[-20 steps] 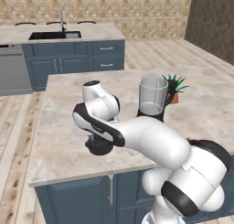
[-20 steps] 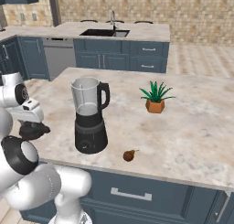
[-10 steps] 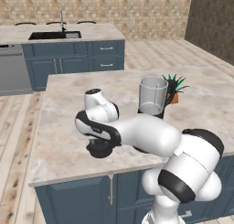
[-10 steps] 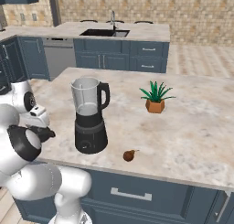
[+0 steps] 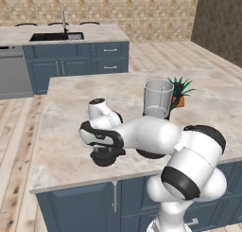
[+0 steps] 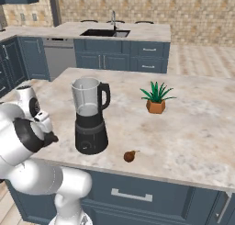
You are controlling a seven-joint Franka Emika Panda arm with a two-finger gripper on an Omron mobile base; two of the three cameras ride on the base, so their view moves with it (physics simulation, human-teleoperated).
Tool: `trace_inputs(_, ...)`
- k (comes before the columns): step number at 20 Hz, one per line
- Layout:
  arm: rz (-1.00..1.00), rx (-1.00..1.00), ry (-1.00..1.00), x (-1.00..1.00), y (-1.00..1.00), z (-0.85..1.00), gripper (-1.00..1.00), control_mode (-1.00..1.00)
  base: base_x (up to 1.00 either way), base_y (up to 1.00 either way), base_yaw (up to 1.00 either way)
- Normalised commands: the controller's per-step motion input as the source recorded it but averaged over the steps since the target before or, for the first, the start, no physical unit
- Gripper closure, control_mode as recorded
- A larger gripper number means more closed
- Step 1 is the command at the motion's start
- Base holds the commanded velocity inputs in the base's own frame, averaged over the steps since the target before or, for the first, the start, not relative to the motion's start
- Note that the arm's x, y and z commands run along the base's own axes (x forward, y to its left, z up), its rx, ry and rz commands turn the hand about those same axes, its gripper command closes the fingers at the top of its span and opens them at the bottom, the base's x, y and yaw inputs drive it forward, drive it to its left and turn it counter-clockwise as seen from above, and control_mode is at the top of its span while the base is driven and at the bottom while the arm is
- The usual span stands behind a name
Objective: Open the blender lid, put the pear in the blender, close the lid, and start the blender.
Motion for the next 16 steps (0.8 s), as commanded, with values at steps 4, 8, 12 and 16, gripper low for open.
trace_inputs(4, -0.06, 0.00, -0.01, 0.16, 0.00, -0.21, 1.00, -1.00, 0.00, 0.00, 0.00)
trace_inputs(8, -0.05, 0.00, 0.00, 0.16, 0.00, -0.17, 1.00, -1.00, 0.00, 0.00, 0.00)
trace_inputs(12, -0.05, 0.00, 0.00, 0.02, 0.00, -0.18, -1.00, -1.00, 0.00, 0.00, 0.00)
trace_inputs(16, -0.03, 0.00, 0.00, 0.00, 0.00, -0.02, -1.00, -1.00, 0.00, 0.00, 0.00)
